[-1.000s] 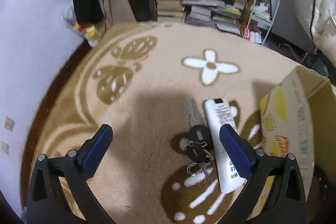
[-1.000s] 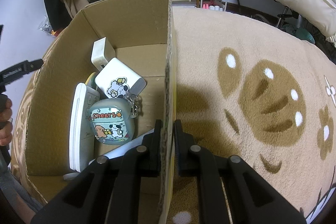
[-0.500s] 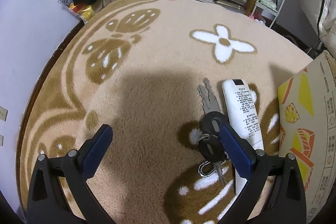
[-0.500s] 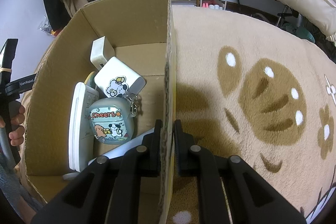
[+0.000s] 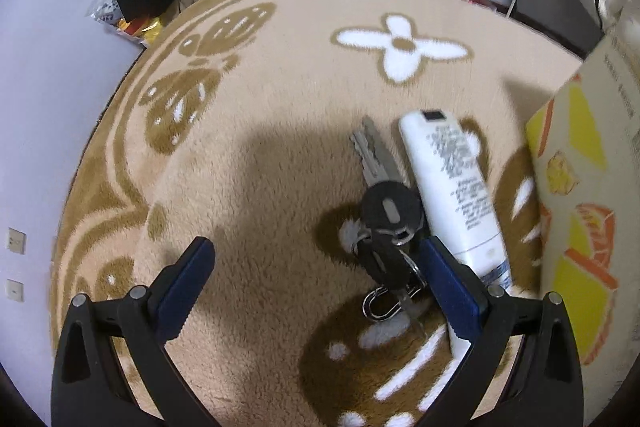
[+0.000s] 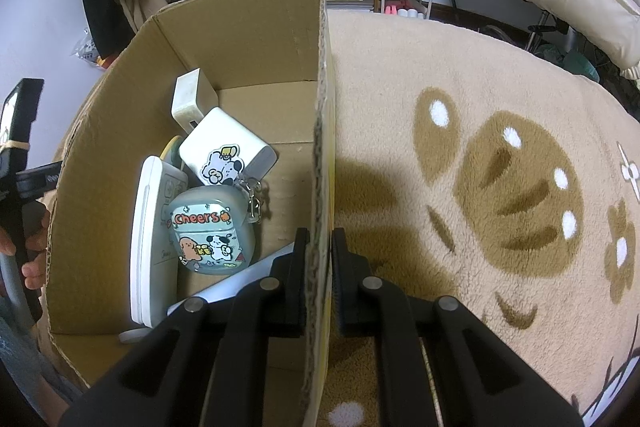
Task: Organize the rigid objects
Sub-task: 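Close the left tool on the black car keys, then lift the keys with the left tool and carry them over the box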
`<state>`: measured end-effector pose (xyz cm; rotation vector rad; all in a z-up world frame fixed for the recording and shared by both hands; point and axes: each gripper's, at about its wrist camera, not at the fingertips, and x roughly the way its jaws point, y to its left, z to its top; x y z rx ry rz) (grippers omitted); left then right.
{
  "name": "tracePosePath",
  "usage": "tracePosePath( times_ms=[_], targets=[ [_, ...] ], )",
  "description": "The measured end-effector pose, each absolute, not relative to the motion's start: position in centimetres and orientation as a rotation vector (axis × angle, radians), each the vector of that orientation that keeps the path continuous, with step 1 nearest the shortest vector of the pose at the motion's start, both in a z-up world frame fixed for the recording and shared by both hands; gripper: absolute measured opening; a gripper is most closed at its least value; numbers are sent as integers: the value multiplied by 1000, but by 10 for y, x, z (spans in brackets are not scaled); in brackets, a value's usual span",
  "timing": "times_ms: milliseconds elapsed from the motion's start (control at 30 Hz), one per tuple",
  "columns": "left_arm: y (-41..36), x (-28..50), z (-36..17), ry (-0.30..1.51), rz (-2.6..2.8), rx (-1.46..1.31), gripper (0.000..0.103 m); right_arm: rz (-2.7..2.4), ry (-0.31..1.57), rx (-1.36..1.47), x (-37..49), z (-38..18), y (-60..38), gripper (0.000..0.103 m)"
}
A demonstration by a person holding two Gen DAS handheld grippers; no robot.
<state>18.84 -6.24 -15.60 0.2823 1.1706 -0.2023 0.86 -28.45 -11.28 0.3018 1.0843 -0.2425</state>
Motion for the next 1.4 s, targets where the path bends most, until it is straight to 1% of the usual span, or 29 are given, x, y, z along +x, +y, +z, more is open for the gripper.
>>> tracePosePath(
  times_ms=[67,100,133,167,200,233,267,300,333,433,567,1033,1200,1400],
  targets=[
    [-64,185,-158,1164,-216,290,96,-242,1084,303,9,-113,-284,11],
    [-64,184,-158,1161,-234,283,84,-242,1085,303,8,-113,-283,11],
    [-66,183,-159,1172,-245,286,74,-242,1085,302,9,-113,-285,11],
    [-67,182,-160,1170,-243,300,71,-243,1084,302,9,-113,-286,11],
    [-68,180,-159,1159,-248,311,63,-242,1085,302,9,-113,-283,11],
    [-70,178,-159,1159,-265,310,51,-243,1085,301,9,-112,-285,11],
    [-71,175,-157,1156,-278,305,46,-243,1084,302,9,-113,-286,11],
    [-72,174,-155,1145,-282,302,34,-242,1084,303,9,-113,-286,11],
    [-73,171,-153,1126,-280,306,29,-243,1084,303,9,-113,-285,11],
    [-76,167,-148,1081,-247,347,28,-242,1084,302,9,-113,-285,11],
    [-67,171,-139,1079,-233,293,28,-240,1086,302,9,-113,-285,11],
    [-41,159,-70,914,-142,226,28,-239,1086,297,7,-113,-284,11],
    [-46,145,-48,846,-106,292,28,-238,1086,295,7,-112,-287,11],
    [-59,132,-34,845,-117,326,28,-237,1087,295,7,-112,-287,11]
  ],
)
